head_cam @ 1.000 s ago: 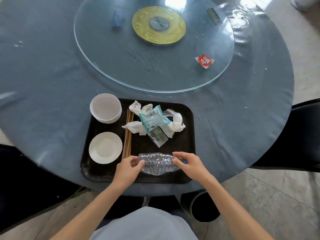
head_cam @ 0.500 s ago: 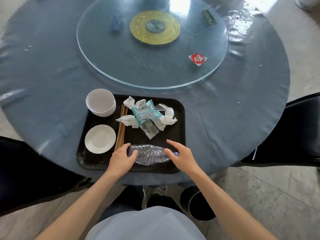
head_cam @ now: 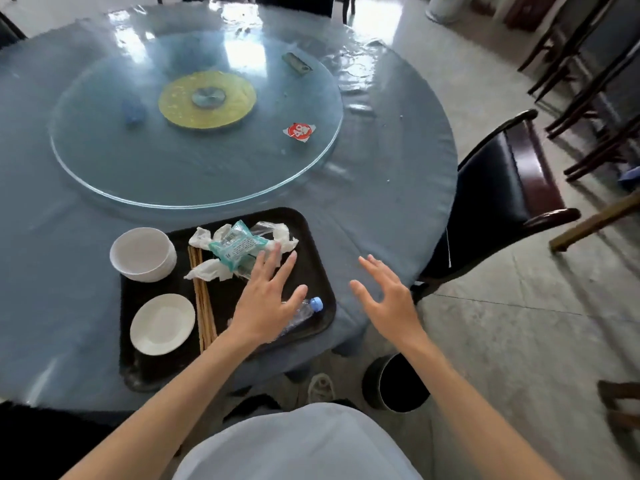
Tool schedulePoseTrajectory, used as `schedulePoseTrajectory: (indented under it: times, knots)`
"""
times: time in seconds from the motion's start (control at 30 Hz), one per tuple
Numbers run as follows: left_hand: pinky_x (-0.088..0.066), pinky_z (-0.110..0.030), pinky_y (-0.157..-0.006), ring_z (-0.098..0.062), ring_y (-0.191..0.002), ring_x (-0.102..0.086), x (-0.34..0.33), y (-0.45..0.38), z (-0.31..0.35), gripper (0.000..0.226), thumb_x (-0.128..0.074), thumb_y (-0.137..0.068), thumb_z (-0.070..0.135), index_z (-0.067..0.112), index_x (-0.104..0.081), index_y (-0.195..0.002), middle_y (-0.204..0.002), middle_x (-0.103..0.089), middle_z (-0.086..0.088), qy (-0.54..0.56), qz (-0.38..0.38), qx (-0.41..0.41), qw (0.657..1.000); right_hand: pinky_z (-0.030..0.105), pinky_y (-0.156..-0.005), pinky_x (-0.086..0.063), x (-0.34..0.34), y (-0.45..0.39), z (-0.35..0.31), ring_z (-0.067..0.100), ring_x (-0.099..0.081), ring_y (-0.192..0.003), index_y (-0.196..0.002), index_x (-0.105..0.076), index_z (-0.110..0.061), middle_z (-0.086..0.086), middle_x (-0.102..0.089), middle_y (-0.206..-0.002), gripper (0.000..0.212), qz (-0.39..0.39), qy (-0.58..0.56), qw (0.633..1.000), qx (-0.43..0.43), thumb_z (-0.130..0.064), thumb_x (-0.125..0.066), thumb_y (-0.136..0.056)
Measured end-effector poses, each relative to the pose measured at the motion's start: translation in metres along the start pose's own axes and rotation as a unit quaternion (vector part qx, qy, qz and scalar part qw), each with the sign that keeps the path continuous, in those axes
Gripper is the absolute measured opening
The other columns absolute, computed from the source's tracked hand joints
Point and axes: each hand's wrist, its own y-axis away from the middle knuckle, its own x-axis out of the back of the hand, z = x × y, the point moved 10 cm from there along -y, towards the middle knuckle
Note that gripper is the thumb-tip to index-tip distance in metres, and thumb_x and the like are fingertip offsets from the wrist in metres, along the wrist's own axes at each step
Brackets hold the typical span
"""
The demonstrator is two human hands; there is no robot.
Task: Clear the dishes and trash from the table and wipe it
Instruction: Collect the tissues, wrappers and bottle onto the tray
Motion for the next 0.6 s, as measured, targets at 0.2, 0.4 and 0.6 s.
schedulePoseTrajectory:
  times: [0.2,0.4,0.6]
  knots:
    - [0.000,-0.048,-0.128,-0.020,-0.152,0.027,-0.012,0.011,0.043,0.076,-0.021,-0.087,0.075,0.046,-0.007,-0.156,-0.168,0.013,0.009,-0.059,-0.046,-0.154,0.985,0.038,-0.125,-0.026,0.037,0.078,0.004,0.013,-0.023,-0.156,-0.153,-0.046,-0.035,-0.006,-0.030,-0.167,0.064,0.119,0.041,0.990,-0.057,-0.047,-0.068,-0.095]
    - [-0.006,-0.056,-0.124,-0.023,-0.153,0.025,-0.038,0.054,0.076,0.077,-0.021,-0.089,0.077,0.048,-0.007,-0.159,-0.167,0.020,0.013,-0.079,-0.129,-0.261,0.953,0.039,-0.126,-0.008,0.043,0.186,0.015,0.015,0.009,-0.159,-0.161,-0.016,-0.049,-0.009,0.012,-0.172,0.089,0.138,0.166,0.962,-0.169,-0.074,-0.059,-0.087]
    - [-0.002,-0.054,-0.124,-0.021,-0.153,0.027,-0.078,0.119,0.132,0.075,-0.021,-0.090,0.077,0.049,-0.008,-0.159,-0.168,0.020,0.015,-0.072,-0.189,-0.377,0.904,0.044,-0.127,-0.007,0.067,0.307,0.028,0.017,0.010,-0.159,-0.161,-0.012,-0.048,-0.005,0.010,-0.173,0.090,0.237,0.154,0.921,-0.268,-0.075,-0.056,-0.088]
